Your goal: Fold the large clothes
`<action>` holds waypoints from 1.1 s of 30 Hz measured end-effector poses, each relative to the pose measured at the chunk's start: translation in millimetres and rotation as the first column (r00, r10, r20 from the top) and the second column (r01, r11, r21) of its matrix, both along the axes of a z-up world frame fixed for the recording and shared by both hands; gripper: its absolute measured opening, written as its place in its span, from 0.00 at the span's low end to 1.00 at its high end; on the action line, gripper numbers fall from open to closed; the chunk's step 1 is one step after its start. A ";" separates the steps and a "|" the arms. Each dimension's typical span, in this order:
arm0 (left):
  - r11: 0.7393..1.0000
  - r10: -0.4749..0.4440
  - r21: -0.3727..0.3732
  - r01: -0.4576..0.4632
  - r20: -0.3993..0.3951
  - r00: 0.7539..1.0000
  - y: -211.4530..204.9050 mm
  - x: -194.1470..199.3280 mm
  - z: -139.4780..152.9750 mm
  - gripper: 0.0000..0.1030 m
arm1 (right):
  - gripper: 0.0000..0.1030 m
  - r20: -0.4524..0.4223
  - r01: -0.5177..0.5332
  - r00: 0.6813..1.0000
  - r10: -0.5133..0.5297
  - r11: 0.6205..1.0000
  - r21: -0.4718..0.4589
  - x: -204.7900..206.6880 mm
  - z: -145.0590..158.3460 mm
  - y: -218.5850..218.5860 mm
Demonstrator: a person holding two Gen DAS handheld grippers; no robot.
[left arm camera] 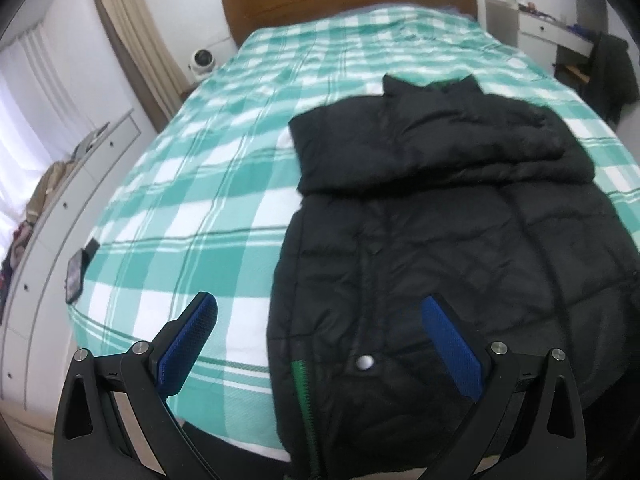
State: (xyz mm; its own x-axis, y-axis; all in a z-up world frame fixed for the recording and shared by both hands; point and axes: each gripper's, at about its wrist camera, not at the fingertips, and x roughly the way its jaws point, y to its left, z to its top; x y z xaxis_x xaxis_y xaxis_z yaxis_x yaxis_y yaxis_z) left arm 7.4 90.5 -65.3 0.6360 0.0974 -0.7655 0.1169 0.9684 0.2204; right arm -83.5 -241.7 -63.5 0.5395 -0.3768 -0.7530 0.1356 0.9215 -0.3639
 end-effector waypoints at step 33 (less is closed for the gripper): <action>0.991 -0.018 -0.136 -0.019 -0.265 0.964 72.1 -8.7 -70.0 0.99 | 0.78 -0.090 0.026 0.996 0.000 0.958 0.286 -28.5 -39.8 -63.1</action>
State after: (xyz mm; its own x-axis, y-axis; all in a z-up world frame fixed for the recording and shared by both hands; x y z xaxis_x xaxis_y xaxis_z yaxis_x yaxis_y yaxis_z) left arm -1.3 162.7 -135.3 0.4086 -0.0192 -0.9125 0.1531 0.9870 0.0478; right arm -112.0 -304.8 -103.3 0.4622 -0.1448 -0.8749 0.1278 0.9872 -0.0959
